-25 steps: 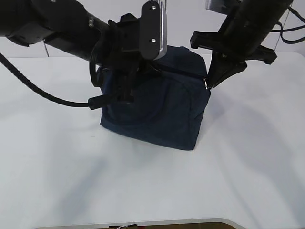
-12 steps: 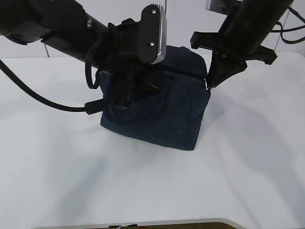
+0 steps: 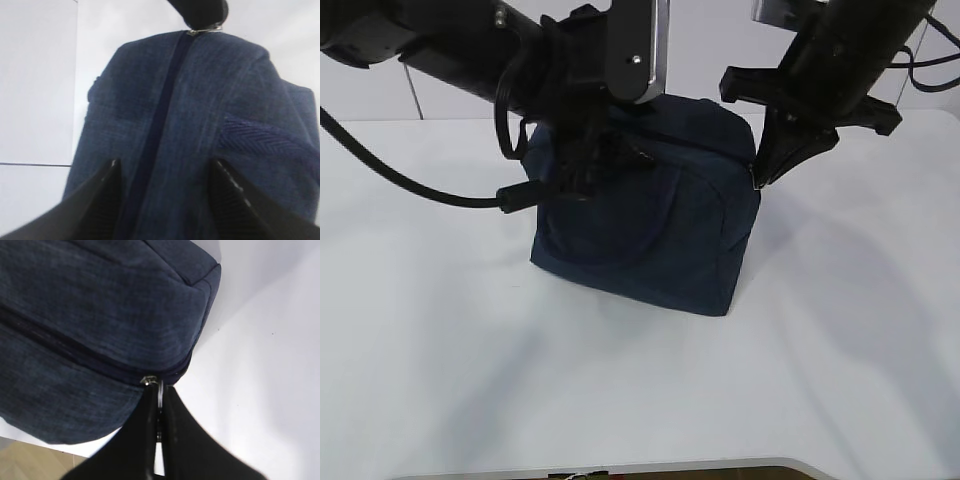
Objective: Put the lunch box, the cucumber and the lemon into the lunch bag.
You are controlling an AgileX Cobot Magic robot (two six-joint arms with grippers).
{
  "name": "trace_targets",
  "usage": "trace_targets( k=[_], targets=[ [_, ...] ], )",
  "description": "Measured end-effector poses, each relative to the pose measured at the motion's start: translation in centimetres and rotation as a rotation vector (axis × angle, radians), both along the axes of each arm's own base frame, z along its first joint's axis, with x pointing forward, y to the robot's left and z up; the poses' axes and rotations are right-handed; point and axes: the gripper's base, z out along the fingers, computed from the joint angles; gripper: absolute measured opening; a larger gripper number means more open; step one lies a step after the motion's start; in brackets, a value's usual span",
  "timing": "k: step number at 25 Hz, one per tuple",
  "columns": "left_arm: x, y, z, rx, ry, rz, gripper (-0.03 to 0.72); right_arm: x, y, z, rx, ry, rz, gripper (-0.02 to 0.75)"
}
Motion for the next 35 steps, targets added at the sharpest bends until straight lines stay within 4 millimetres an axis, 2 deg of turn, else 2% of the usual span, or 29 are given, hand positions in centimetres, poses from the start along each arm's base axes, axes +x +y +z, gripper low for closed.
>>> trace_targets(
  k=[12, 17, 20, 26, 29, 35],
  targets=[
    [-0.6, 0.0, -0.7, 0.042, 0.075, -0.044, 0.407, 0.0, 0.2, 0.1, 0.021, 0.003, 0.008, 0.004],
    [-0.3, -0.2, -1.7, 0.056, 0.091, -0.041, 0.402, -0.1, 0.2, 0.1, 0.027, 0.004, 0.009, 0.004],
    [0.0, -0.3, -1.8, 0.047, 0.074, -0.028, 0.337, -0.1, 0.2, 0.1, 0.027, 0.004, 0.011, 0.004],
    [0.2, -0.3, -1.8, 0.039, 0.058, -0.017, 0.039, -0.1, 0.3, 0.1, 0.028, 0.005, 0.015, 0.004],
    [0.2, -0.3, -1.7, 0.039, 0.057, -0.017, -0.002, -0.1, 0.3, 0.1, 0.028, 0.005, 0.015, 0.004],
    [0.4, -0.1, -1.7, 0.039, 0.057, -0.008, -0.006, 0.0, 0.0, 0.0, -0.007, -0.004, 0.017, 0.004]
  ],
)
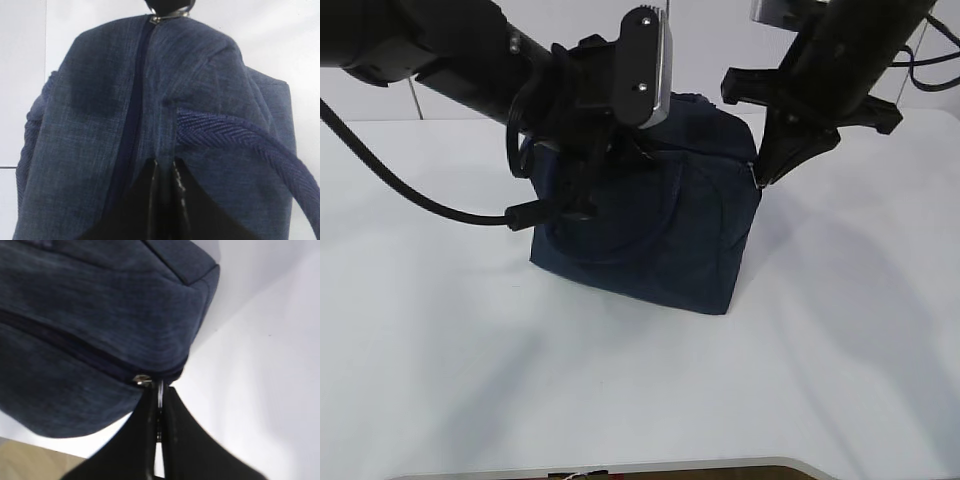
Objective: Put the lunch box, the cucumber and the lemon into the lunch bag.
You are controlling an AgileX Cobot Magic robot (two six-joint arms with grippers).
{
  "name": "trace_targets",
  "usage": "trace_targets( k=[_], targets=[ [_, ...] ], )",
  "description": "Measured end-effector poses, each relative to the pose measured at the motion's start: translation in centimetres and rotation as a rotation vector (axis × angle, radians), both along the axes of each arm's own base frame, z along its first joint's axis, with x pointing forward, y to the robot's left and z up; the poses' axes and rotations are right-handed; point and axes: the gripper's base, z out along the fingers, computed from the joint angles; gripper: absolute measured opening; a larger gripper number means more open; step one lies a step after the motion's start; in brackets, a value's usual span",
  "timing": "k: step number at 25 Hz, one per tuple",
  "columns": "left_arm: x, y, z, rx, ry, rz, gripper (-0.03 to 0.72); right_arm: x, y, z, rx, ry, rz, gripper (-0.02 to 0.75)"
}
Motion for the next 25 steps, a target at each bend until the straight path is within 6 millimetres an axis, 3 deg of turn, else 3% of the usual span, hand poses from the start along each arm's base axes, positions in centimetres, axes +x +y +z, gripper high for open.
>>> trace_targets(
  k=[9, 25],
  targets=[
    [1.3, 1.5, 0.0, -0.005, 0.006, 0.050, -0.006, -0.1, -0.4, 0.5, -0.028, -0.029, -0.009, 0.004],
    [1.6, 1.8, 0.1, -0.015, -0.008, 0.070, -0.006, 0.3, -0.6, -0.1, -0.065, -0.033, -0.026, 0.005]
  ],
)
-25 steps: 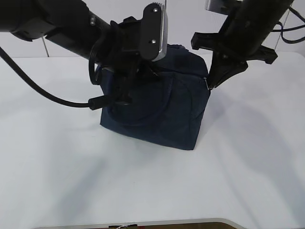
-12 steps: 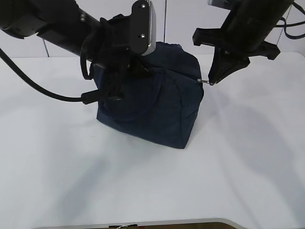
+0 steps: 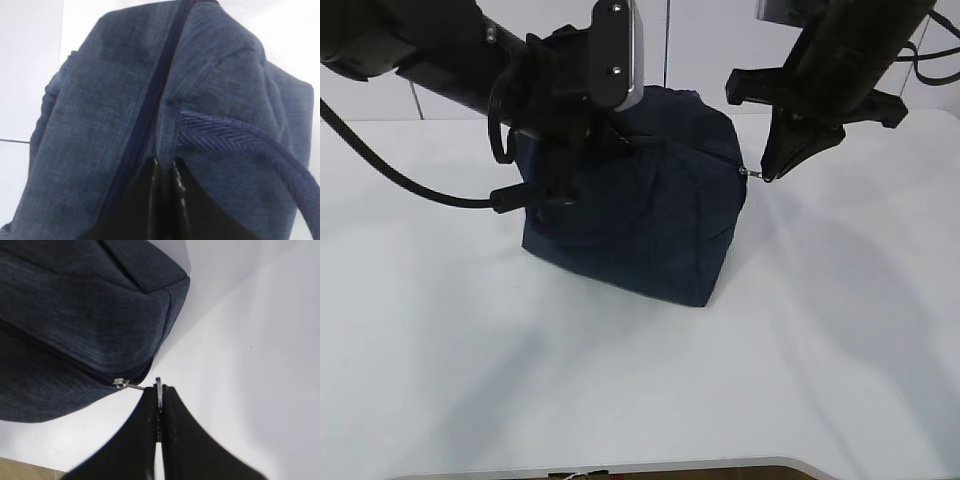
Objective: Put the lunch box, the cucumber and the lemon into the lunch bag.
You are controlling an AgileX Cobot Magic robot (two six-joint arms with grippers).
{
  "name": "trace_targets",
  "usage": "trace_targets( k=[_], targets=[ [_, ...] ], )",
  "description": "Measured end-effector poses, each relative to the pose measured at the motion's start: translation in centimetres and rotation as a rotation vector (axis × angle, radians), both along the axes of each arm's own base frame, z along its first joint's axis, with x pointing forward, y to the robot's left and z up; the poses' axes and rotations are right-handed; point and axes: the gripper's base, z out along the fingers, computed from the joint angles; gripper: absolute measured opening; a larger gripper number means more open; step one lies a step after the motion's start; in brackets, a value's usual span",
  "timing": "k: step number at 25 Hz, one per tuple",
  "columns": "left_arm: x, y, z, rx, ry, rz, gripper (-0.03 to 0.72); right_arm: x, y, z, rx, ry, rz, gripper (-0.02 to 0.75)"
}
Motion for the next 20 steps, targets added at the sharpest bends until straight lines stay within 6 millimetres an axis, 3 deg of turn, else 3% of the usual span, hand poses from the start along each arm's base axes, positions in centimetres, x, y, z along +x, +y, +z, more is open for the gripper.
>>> trace_targets(
  k=[13, 20],
  targets=[
    [2.1, 3.0, 0.0, -0.001, 0.006, 0.088, -0.006, 1.4, 1.1, -3.1, 0.052, 0.069, -0.016, 0.005],
    [2.5, 3.7, 0.0, -0.002, 0.012, 0.105, -0.007, 2.3, 1.6, -4.8, 0.087, 0.075, -0.027, 0.005]
  ],
)
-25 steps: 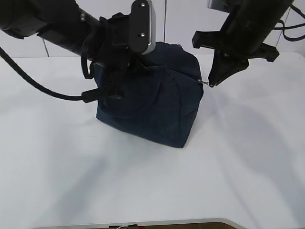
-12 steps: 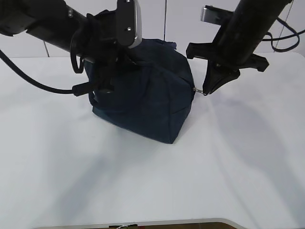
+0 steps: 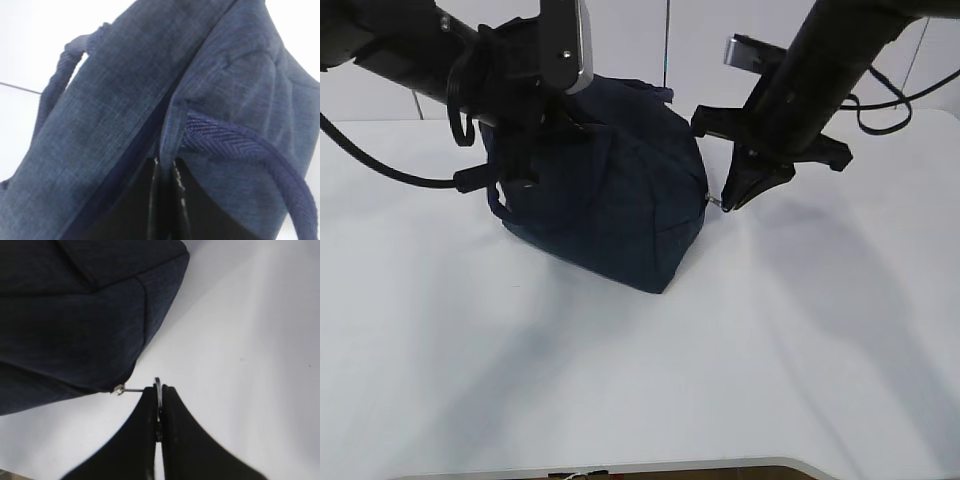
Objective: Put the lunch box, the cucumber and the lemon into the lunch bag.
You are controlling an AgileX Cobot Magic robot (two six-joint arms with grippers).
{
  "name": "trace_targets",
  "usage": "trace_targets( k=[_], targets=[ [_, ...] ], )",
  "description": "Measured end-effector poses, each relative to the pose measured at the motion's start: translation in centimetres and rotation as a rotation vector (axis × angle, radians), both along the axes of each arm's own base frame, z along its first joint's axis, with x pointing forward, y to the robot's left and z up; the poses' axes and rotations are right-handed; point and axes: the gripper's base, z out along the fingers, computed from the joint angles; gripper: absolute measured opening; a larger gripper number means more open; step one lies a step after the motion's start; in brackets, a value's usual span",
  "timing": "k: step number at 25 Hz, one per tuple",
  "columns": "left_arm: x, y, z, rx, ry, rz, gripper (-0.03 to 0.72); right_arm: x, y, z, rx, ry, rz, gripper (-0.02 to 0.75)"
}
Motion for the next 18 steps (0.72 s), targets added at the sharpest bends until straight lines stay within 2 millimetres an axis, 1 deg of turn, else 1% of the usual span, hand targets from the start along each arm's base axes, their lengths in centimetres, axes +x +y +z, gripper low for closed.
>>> trace_targets(
  k=[4, 6, 18],
  targets=[
    [0.3, 0.5, 0.0, 0.002, -0.007, 0.016, -0.007, 0.7, 0.2, -2.1, -0.006, 0.034, 0.020, 0.005],
    [0.5, 0.8, 0.0, 0.002, -0.007, 0.024, -0.007, 0.9, 0.3, -2.7, -0.006, 0.037, 0.026, 0.005],
    [0.8, 1.2, 0.0, 0.001, -0.009, 0.036, -0.008, 1.2, 0.7, -2.7, 0.015, -0.014, 0.111, 0.005]
  ],
)
